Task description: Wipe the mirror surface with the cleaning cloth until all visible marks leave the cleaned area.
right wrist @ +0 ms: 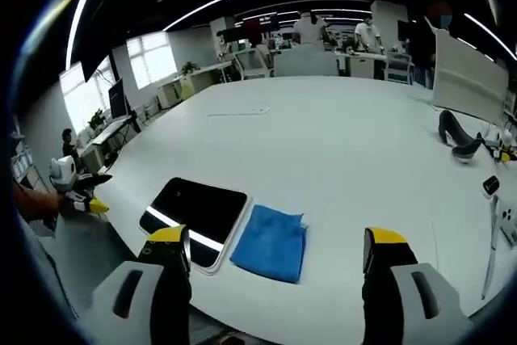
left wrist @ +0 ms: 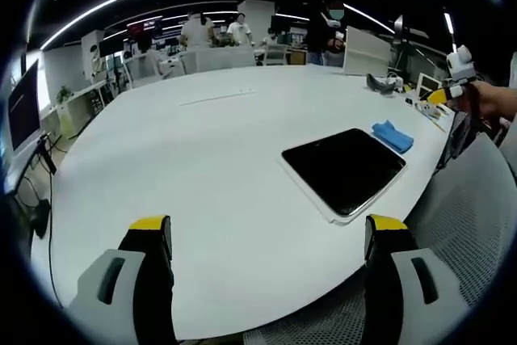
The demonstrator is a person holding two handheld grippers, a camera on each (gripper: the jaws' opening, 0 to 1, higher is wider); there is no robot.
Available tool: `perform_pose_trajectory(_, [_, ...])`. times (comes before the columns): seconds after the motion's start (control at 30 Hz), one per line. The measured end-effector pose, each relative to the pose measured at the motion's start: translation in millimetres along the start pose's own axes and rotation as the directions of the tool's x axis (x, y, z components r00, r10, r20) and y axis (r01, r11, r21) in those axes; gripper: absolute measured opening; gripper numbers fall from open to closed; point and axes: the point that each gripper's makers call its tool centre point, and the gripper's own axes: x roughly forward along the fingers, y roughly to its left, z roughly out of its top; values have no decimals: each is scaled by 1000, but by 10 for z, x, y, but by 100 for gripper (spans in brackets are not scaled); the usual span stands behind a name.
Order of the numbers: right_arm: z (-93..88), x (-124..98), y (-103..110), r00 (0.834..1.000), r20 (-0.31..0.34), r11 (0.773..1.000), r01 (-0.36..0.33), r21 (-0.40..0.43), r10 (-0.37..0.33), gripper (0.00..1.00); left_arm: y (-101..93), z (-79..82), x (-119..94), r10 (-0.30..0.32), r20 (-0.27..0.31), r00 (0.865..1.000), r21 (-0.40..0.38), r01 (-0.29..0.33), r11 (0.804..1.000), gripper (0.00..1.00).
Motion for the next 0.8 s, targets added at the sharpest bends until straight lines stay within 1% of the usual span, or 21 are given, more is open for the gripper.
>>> perform_pose_trajectory(0.03, [29,8,11,1000,3,1000,-2,-1,2,84,-1,-5,0,0,-3,1000,-1,0,1000,99])
perform_pose_trajectory(0.23, [120,10,20,999,-44,1000,10,-16,-10,80,-51,3,3,-16,-1,1000,-3,16,1000,99])
perform_pose_trajectory(0.3, [163,18,26,999,-39,1000,9,-12,-9,79,-49,13,-2,-16,2,1000,-4,16,1000,99])
perform_pose_trajectory(0.4, [174,37,52,999,-49,1000,8,-5,-8,78,-48,20,-3,-17,5,1000,-5,17,1000,99])
perform_pose_trajectory(0.53, [170,58,103,998,-66,1000,-1,-16,0,76,-46,17,-6,-19,3,1000,-7,19,1000,99])
perform_pose_trajectory(0.6, [164,88,113,997,-76,1000,-8,-18,6,73,-45,2,3,-23,-1,1000,-4,23,1000,99])
perform_pose_trajectory(0.73, [97,195,124,995,-99,1000,-19,-6,18,60,-40,16,-3,-20,4,1000,-6,20,1000,99])
perform_pose_trajectory(0.8, [46,274,157,994,-107,1000,-30,2,30,58,-37,14,-1,-21,3,1000,-6,21,1000,99])
